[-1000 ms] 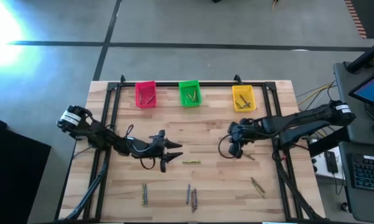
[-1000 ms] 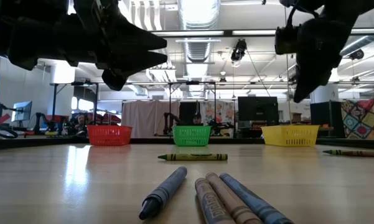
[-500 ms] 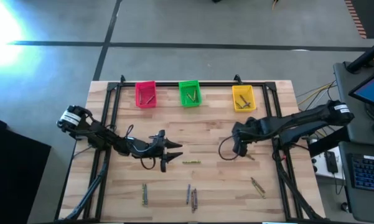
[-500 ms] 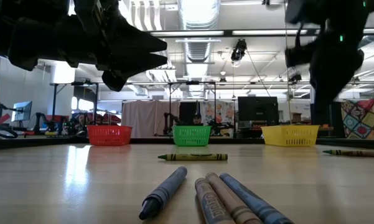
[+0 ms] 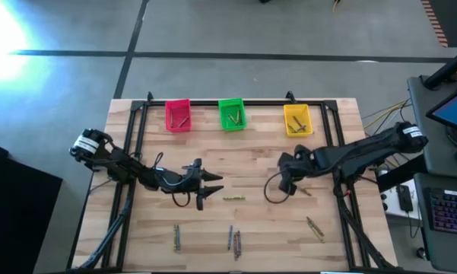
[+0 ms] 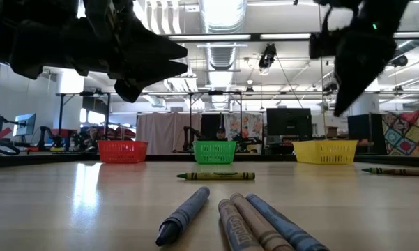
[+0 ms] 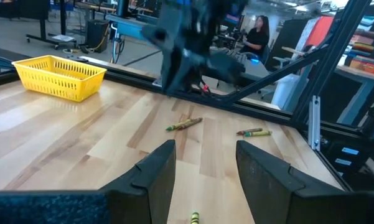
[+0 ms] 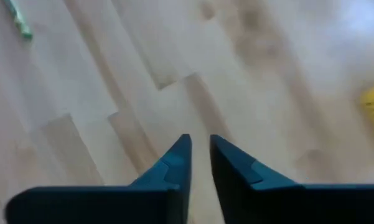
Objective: Sort crayons
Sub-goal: Put the green crayon into the yellow basket
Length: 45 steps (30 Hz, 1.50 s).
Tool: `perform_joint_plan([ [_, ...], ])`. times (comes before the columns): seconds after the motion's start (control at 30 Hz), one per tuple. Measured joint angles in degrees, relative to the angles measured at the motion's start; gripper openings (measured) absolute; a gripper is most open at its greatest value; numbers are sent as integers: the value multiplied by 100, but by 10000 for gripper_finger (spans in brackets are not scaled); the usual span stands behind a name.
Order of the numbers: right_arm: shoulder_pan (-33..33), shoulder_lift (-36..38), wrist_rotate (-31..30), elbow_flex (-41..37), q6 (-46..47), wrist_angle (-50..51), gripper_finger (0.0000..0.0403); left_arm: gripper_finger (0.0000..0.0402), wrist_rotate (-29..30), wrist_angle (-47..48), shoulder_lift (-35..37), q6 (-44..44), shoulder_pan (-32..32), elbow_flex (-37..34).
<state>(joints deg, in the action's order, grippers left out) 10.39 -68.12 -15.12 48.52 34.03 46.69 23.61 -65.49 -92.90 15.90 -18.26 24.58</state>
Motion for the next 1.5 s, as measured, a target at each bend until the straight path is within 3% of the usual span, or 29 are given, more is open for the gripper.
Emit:
perform_joint_plan([
  [0.23,-168,532,-165,874,-398,979,151,152,1,4,0,4,-2,0],
  [0.37,-166,566,-183,689,-177,933,209,152,-6,17,0,27,-8,0],
  [0.47,-83,491,-527,288,345,686,234,152,-12,50,0,67,-18,0],
  [0.57,117,380,-571,-48,461,185,201,152,-17,57,0,72,-31,0],
  [0.73,259,324,-447,-136,250,-140,43,152,-17,58,0,70,-28,0],
  [0.8,263,399,-441,-81,100,-109,23,152,-17,61,0,70,-28,0],
  [1.1,221,833,-596,119,-91,-36,78,152,-10,85,0,68,-24,0],
  [1.5,274,559,-89,-1147,1020,-819,133,152,-15,426,0,423,-31,2],
])
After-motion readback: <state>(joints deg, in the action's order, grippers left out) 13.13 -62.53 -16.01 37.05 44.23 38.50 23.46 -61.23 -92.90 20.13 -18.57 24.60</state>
